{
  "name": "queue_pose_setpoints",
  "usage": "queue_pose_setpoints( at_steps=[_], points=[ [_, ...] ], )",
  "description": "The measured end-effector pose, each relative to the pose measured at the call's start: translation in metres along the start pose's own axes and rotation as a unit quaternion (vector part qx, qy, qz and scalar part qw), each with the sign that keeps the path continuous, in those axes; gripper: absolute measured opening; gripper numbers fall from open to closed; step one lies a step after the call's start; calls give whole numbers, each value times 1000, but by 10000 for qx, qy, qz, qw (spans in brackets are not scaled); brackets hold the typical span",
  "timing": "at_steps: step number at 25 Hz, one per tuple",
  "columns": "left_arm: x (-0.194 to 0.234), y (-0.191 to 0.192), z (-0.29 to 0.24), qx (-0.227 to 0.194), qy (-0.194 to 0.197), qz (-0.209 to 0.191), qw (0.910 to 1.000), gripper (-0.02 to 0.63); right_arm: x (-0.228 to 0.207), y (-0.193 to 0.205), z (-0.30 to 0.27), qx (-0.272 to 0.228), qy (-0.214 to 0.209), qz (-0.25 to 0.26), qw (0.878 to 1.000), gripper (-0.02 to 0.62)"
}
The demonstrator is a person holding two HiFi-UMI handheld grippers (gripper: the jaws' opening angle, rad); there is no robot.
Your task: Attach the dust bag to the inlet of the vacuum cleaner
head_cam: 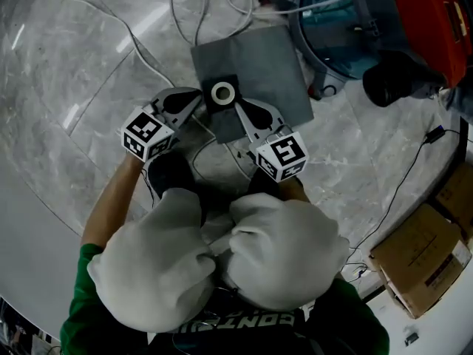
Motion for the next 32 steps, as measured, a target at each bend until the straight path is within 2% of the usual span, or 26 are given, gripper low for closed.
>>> queue_pose_setpoints(
  at_steps=[8, 10, 13, 18, 22, 24, 32],
  points=[
    [0, 9, 5, -24, 118, 14, 9999, 5, 27, 20, -28, 576, -10, 670, 9961, 18],
    [1, 11, 8, -29, 119, 58, 9999, 5, 32, 27, -35, 746, -22, 751, 9944, 92],
    [3, 12, 12, -52, 119, 57, 9999, 5, 37, 33, -43, 922, 87, 934, 9913, 118],
    [9, 13, 15, -113, 112, 72, 9998, 5, 43, 44, -55, 1196, 379, 1589, 9793, 160],
    [10, 13, 16, -125, 120, 79, 9998, 5, 45, 58, -64, 1396, 702, 2109, 9649, 175],
    [10, 12, 17, -136, 138, 70, 9998, 5, 44, 60, -66, 1409, 818, 2175, 9624, 175],
    [5, 3, 5, -154, 308, 2, 9994, 5, 36, 45, -53, 1014, 1179, 2024, 9669, 173]
  ],
)
Point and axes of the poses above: the fingertips, and each gripper's own axes: z backward along the fingers, x to its left, y out of its underside, the point moved 9 cm from there along z, backward along the fingers, and after that the axes turned 6 degrees about -z, right-handed, at the moved point
